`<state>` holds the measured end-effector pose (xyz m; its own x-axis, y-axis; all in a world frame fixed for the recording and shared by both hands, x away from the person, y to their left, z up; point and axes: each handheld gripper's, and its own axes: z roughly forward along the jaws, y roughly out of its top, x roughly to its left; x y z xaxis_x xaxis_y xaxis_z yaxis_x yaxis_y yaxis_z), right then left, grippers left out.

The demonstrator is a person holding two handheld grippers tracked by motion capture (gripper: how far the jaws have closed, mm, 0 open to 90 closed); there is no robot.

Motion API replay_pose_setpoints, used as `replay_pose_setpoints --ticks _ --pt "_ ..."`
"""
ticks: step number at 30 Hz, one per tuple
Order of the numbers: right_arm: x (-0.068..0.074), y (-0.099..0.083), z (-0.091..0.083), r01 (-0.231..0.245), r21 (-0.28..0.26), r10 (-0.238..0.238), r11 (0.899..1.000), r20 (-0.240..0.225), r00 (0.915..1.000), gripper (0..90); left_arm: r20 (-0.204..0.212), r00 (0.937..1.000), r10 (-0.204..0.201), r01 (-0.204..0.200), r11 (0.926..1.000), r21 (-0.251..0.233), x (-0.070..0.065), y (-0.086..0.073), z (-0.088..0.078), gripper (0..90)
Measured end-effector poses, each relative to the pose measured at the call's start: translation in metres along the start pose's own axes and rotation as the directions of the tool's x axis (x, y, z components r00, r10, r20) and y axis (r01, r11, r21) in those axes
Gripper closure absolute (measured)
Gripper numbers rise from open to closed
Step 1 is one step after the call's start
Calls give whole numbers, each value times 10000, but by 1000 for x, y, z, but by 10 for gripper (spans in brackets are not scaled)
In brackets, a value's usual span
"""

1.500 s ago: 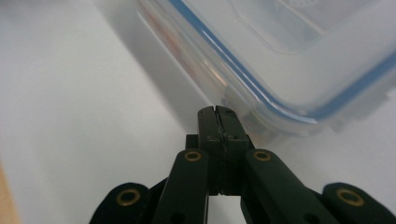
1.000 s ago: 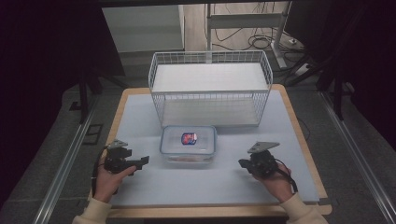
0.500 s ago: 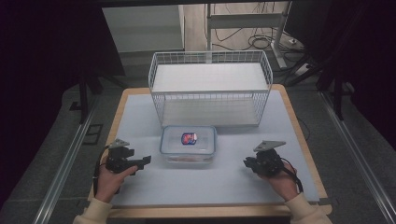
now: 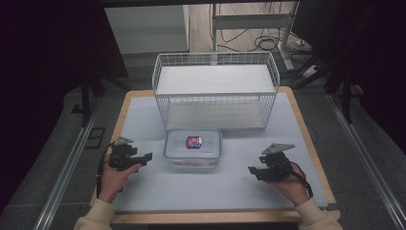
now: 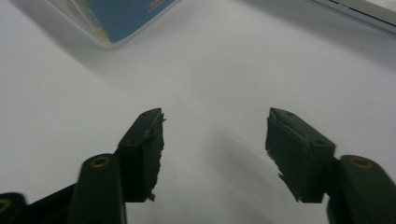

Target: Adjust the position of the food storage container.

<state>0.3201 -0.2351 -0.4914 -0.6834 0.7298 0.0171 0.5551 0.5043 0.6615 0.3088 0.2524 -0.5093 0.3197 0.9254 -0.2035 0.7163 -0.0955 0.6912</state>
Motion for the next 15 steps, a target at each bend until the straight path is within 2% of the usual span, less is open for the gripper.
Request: replay_pose_setpoints --ticks 2,3,4,5,6,7,9,10,12,15 --pt "-3 0 -1 -105 -76 105 9999 -4 9999 323 114 9999 12 -12 10000 -7 0 0 1 276" --pt "-6 0 -3 -257 -319 257 9992 2 9997 279 218 9997 -68 68 10000 -33 0 1 1 262" --pt "-6 0 -3 -257 -319 257 9992 2 9997 279 218 9997 -68 68 10000 -33 0 1 1 256" --pt "-10 2 -5 -714 -691 689 9950 -374 9969 251 436 9988 -242 245 9997 -61 2 2 1 244" --pt "-10 2 -5 -714 -691 689 9950 -374 9969 251 619 9974 -366 372 9993 -80 3 3 0 244" --pt "-12 4 -6 -971 -879 917 9914 -634 9938 235 798 9956 -499 512 9986 -153 4 4 -1 229" --pt "-13 6 -7 -955 -905 901 9913 -616 9940 223 845 9951 -506 526 9984 -212 2 6 -1 217" --pt "-13 7 -7 -940 -927 880 9912 -676 9938 217 1014 9933 -555 583 9980 -252 2 8 -2 213" --pt "-12 10 -5 -984 -930 903 9908 -875 9921 208 1366 9885 -656 697 9972 -260 0 10 -2 205" --pt "-10 16 -3 -1071 -1002 951 9892 -1183 9884 201 1508 9867 -603 649 9975 -262 -4 14 -1 199"
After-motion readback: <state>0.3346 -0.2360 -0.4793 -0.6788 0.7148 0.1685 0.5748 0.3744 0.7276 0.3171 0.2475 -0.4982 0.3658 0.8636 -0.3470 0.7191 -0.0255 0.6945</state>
